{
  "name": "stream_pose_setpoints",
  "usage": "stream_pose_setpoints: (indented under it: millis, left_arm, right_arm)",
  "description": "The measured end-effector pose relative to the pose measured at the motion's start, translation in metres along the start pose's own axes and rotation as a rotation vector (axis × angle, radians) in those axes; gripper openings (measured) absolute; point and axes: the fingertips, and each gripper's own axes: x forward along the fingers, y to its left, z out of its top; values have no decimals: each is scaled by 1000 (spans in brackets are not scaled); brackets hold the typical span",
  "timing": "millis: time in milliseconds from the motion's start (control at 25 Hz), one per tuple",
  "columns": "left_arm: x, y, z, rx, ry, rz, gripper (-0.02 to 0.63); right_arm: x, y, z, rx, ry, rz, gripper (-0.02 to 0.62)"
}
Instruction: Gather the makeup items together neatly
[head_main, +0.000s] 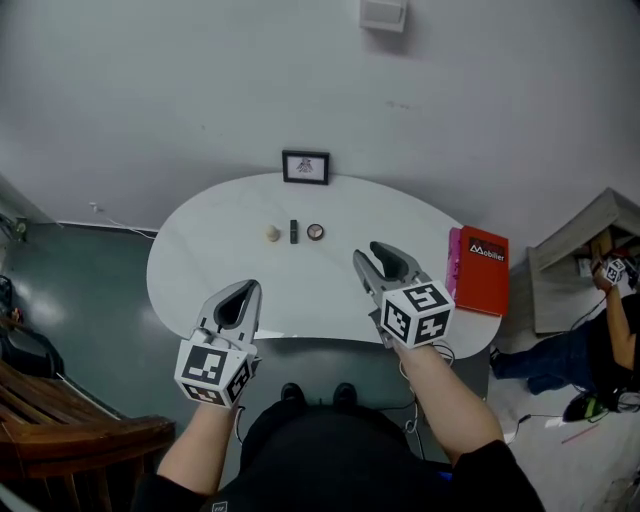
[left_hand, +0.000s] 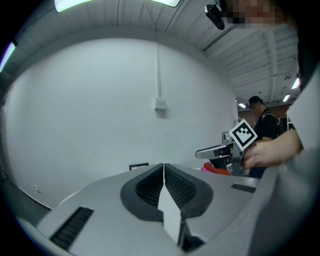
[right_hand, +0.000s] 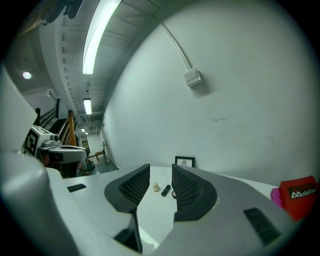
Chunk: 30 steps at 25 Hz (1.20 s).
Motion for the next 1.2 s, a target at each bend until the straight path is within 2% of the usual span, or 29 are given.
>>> stream_pose_setpoints:
  millis: [280,440,560,680,840,1040,1200]
  left_arm:
    - [-27,32,17,-3,-42,-52,17]
    - [-50,48,34,22,-90,-80,17]
    - [-61,62,44,14,-95,-85,17]
    - [-69,70,45,19,-108,-94,17]
    - [-76,73,42,27,-110,-86,17]
    - [-77,78,42,-8,-123,-4,17]
    - [-72,72,39,-43,-131,39,17]
  right_arm:
    - [-18,58,38,-115,-74,-65,70]
    - [-29,100,44,-130,-106,-67,48]
    - [-36,124,55,-118,-157,-68,41]
    - [-47,141,70,-152,-190,-70,38]
    - [-66,148,90,-182,-224,-57,35]
    - [-74,123,103,-206,-274,-87,35]
    - [-73,111,98,-171,-296,-78,34]
